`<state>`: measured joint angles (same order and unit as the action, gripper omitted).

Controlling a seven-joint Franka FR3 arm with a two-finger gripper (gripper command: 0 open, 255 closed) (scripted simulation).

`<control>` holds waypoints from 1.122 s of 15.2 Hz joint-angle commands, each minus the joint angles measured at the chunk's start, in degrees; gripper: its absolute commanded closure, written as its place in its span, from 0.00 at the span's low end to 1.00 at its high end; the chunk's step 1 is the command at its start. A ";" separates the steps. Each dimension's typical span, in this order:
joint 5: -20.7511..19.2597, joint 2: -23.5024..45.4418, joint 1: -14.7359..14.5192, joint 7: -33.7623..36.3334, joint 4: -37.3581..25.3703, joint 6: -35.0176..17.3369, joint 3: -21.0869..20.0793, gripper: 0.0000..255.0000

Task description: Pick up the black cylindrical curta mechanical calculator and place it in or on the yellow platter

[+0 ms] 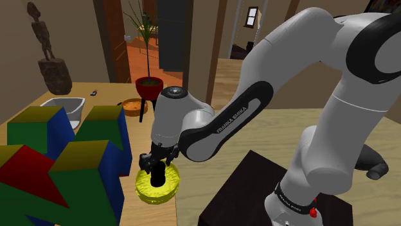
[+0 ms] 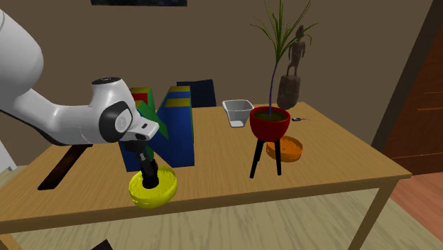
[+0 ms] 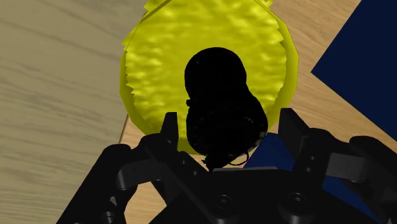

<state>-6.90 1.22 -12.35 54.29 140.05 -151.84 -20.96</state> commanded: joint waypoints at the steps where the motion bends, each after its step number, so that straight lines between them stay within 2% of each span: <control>1: 0.00 0.00 0.00 0.00 -0.01 -0.01 0.00 0.00; 5: -0.01 0.01 0.00 0.01 -0.01 -0.01 0.00 0.00; 9: 5.62 -7.40 -0.46 -4.02 -0.33 7.11 -0.19 0.00; 17: 5.60 -7.40 -0.57 -4.01 -0.33 7.11 -0.08 0.00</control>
